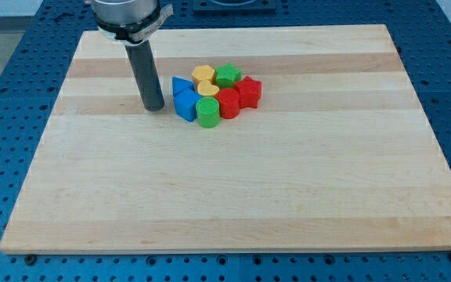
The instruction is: Nudge the blue cube and green circle down a bit
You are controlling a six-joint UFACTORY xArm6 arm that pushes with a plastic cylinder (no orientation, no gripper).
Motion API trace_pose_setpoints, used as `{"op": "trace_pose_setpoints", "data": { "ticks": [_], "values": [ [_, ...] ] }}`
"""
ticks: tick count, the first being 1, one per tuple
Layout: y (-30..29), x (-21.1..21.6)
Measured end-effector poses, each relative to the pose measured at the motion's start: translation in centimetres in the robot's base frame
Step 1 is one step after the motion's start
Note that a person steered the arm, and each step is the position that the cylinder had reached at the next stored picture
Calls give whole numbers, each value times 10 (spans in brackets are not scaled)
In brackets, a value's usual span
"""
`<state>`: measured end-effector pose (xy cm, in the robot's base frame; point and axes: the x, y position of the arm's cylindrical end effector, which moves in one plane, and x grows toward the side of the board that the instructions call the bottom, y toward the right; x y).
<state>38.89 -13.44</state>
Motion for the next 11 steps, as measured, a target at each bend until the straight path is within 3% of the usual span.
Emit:
{"op": "trace_pose_setpoints", "data": {
  "ticks": [11],
  "values": [
    [32, -2]
  ]
}}
